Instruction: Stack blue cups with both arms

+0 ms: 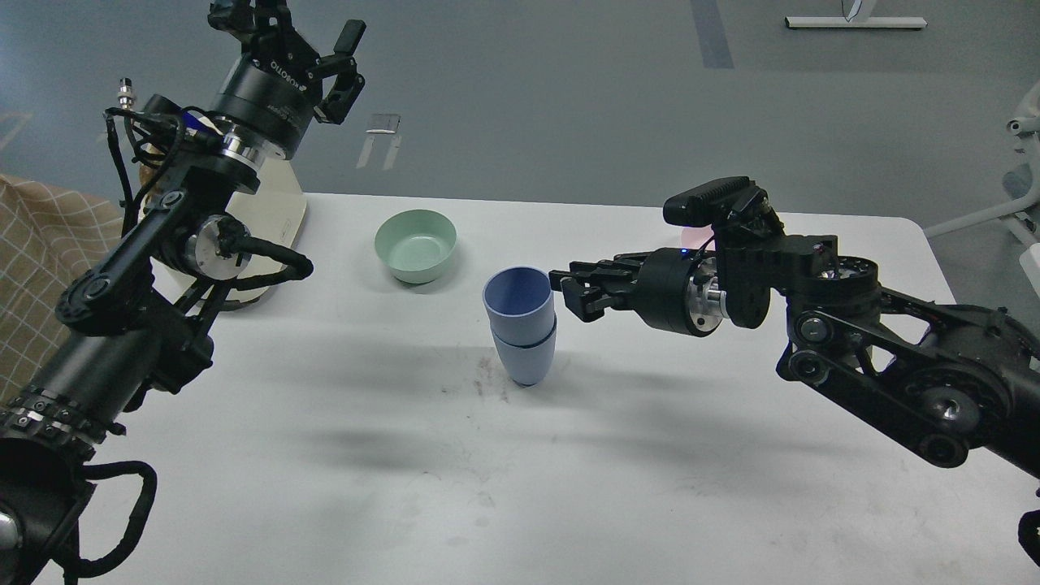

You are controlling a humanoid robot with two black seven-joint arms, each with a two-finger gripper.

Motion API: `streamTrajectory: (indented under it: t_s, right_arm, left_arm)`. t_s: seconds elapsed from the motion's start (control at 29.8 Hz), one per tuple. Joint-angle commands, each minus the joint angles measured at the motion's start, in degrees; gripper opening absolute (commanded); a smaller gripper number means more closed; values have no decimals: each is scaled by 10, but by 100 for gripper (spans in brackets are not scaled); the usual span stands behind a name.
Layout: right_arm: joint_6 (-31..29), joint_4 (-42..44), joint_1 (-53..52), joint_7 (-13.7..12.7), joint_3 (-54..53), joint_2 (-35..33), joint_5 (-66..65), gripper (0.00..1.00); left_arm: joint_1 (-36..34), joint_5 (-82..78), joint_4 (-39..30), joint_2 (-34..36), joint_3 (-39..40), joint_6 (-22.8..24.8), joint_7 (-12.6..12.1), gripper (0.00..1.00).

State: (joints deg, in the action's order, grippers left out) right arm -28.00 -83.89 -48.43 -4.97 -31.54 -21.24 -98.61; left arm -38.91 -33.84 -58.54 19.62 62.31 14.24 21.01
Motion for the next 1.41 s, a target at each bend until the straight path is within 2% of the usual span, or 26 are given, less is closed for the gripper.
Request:
streamTrajectory:
  t_s: [0.0,0.03,0.13,0.17,0.2,0.23,0.34,0.54,0.77,0.97,1.04,1.37]
  right_arm:
    - [0,-3,1,1,-4,0,0,47]
    - [0,-3,1,1,-6,1,0,50]
    - [0,-4,0,1,-55,2,2,70]
    - [0,-2,1,1,-90,6,3,84]
    - [0,0,1,2,-108,7,3,92]
    - [0,0,1,2,-125,7,3,97]
    - [0,4,2,3,-220,10,5,100]
    - [0,5,2,4,-404,11,22,100]
    - [0,71,1,3,-586,6,88,100]
    - [0,173,7,3,-643,-23,190,100]
    - [0,212,18,4,-650,-27,261,100]
    - [0,299,50,4,-651,-49,481,100]
  left_arm:
    - [0,0,0,-2,0,0,0,98]
    - [0,0,0,-3,0,0,0,98]
    - [0,1,0,-3,0,0,0,98]
    - [1,1,0,-2,0,0,0,98]
    - [1,1,0,-1,0,0,0,98]
    - [1,1,0,-1,0,1,1,98]
    - [1,2,-2,2,0,2,2,98]
    - [-1,2,0,9,2,6,4,98]
    - [-14,10,3,22,0,9,3,98]
    - [-14,11,2,23,3,9,4,98]
    - [-14,11,0,19,5,9,3,98]
    - [-33,11,2,16,4,10,2,98]
